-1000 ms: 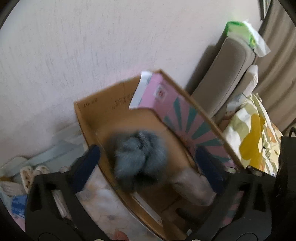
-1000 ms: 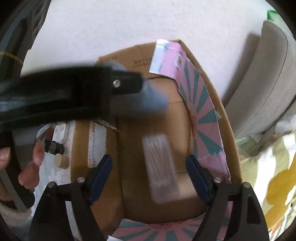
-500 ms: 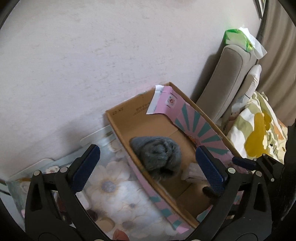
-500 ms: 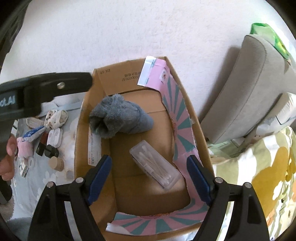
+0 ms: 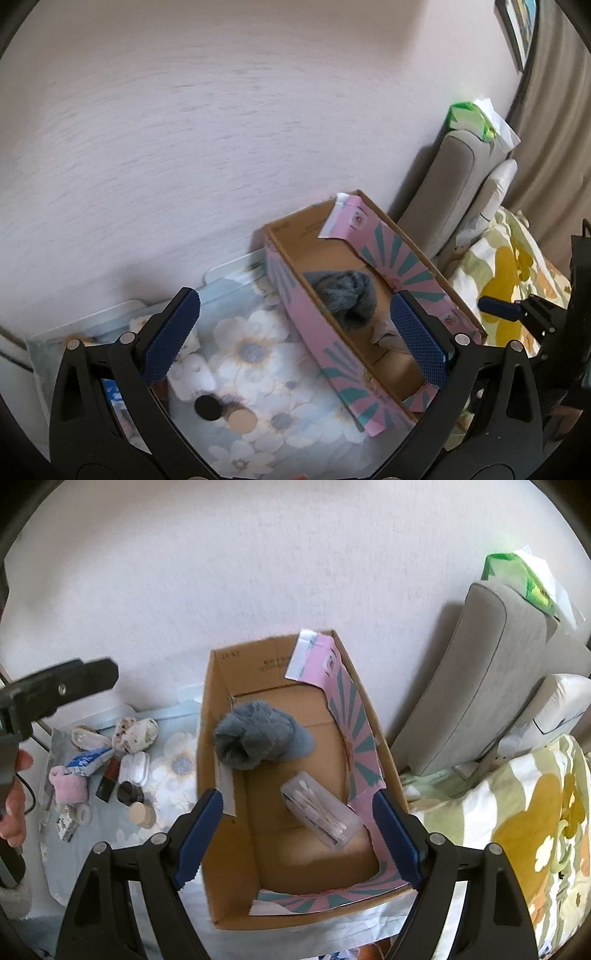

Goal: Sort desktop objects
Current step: 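Withdraw both tools from the cardboard box back over the tray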

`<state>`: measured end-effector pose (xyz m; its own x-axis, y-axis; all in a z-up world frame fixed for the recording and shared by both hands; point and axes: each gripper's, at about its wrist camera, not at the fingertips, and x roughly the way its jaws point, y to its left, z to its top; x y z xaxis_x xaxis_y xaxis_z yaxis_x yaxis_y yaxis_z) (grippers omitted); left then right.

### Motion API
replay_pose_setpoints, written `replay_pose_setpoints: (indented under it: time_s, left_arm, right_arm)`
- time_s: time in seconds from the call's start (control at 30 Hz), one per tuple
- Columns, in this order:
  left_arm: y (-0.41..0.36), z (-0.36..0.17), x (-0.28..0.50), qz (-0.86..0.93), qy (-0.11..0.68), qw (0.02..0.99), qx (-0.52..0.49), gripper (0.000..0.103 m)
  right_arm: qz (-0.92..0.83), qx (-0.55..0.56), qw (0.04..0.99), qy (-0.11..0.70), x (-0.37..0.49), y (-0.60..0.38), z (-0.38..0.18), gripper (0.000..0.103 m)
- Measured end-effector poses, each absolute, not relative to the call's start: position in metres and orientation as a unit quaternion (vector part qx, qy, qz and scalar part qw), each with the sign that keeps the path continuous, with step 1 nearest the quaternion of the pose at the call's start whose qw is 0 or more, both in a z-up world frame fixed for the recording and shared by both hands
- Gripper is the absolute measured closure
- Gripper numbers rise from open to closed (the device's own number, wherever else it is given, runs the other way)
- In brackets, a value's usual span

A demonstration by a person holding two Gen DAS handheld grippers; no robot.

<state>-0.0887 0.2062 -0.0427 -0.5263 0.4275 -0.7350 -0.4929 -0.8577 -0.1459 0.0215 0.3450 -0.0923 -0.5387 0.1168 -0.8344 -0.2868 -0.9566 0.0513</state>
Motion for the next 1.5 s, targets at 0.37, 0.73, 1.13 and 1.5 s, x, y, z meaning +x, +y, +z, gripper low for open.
replay_pose_setpoints:
  time_s: [0.37,0.73,1.13,1.5]
  left_arm:
    - [0.146,-0.021,-0.073,0.889,0.011,0.257,-0.378,0.0]
    - [0.067,-0.01,-0.059,0.91,0.007,0.186,-0.371,0.0]
    - [-0.028,-0.024,-0.047,0.915,-0.017,0.088,-0.392,0.0]
    - [-0.081,-0.091,-0.012,0.896,-0.027,0.046,-0.44,0.0]
  right_arm:
    - [0.874,-0.47,0.097,0.068,0.0,0.307,-0.082,0.023]
    - [0.89,-0.454,0.034,0.038,-0.026,0.262,-0.07,0.023]
    - [0.88,-0.475,-0.019,0.012,-0.061,0.22,-0.088,0.023]
    - [0.856,-0.512,-0.064,-0.008,-0.088,0.175,-0.137,0.023]
